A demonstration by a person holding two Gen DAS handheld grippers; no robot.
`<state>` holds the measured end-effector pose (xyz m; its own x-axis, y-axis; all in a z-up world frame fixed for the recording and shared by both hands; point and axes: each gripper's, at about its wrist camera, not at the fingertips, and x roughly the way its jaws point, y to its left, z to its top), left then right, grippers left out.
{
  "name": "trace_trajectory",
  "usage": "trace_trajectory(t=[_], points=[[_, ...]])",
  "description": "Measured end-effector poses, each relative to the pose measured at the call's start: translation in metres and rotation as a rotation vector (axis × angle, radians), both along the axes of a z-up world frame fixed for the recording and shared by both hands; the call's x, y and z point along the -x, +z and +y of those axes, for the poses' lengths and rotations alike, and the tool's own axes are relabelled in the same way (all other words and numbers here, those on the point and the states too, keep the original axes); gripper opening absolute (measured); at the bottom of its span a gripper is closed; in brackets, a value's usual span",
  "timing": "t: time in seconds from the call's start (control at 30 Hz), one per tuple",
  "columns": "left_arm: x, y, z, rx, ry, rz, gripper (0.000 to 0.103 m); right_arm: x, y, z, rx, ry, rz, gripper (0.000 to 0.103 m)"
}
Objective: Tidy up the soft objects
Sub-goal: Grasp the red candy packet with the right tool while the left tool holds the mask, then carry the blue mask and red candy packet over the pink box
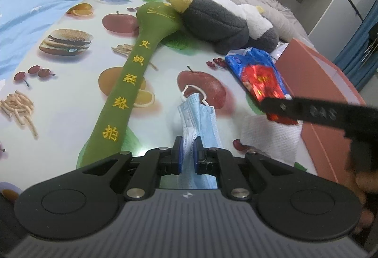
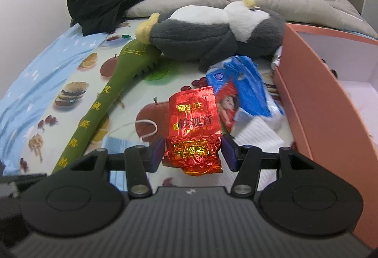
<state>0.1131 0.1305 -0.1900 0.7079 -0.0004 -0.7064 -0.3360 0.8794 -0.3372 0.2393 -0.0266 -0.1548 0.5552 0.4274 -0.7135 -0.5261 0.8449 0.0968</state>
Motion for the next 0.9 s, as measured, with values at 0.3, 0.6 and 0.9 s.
trace_trajectory(t=[0.3, 0.6, 0.9], points=[[0.008, 0.032, -0.008, 0.003, -0.021, -0.049, 0.01, 0.029, 0.025, -0.035, -0.034, -0.034, -0.021, 0.055], [0.018, 0.072, -0.029, 0.011, -0.072, -0.102, 0.01, 0.051, 0.056, -0.072, -0.068, -0.071, -0.042, 0.055], [0.007, 0.096, -0.078, 0.017, -0.198, -0.126, 0.01, 0.072, 0.076, -0.125, -0.096, -0.17, -0.084, 0.055]])
